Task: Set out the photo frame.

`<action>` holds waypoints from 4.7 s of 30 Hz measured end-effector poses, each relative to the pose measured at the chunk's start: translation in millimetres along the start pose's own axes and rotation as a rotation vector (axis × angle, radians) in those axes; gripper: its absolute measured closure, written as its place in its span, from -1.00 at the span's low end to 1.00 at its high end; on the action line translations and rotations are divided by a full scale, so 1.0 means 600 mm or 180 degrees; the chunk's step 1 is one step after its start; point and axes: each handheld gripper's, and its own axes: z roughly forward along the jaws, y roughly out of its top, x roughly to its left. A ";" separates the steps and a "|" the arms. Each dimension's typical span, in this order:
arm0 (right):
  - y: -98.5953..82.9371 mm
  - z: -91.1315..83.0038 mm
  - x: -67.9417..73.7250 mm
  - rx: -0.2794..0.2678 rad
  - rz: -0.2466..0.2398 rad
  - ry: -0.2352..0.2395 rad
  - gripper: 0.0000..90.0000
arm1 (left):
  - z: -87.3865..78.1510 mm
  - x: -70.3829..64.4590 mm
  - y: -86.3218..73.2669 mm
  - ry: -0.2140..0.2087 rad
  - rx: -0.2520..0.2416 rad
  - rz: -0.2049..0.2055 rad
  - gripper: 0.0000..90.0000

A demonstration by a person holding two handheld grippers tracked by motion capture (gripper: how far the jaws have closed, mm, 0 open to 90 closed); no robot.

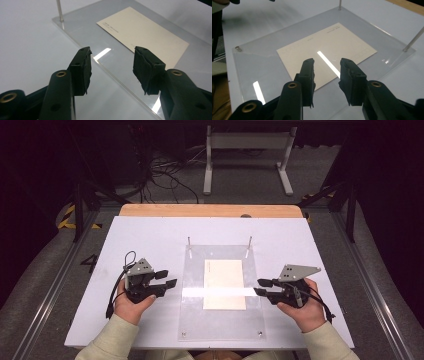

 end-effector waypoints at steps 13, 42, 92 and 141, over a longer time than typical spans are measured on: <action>0.048 0.030 -0.061 0.0042 0.0287 -0.0276 0.58 | -0.019 0.000 -0.016 0.0073 -0.0164 0.0175 -0.05; 0.066 0.117 -0.178 -0.0338 0.0689 -0.1059 0.31 | -0.015 -0.016 -0.032 -0.0022 -0.0091 0.0338 -0.06; 0.016 0.206 -0.275 -0.0766 0.1014 -0.0601 0.90 | -0.032 -0.033 -0.067 0.0130 0.0023 0.0490 -0.06; 0.023 0.227 -0.288 -0.0544 0.1215 -0.0538 0.87 | 0.012 -0.135 -0.021 -0.0078 -0.0794 0.1570 0.12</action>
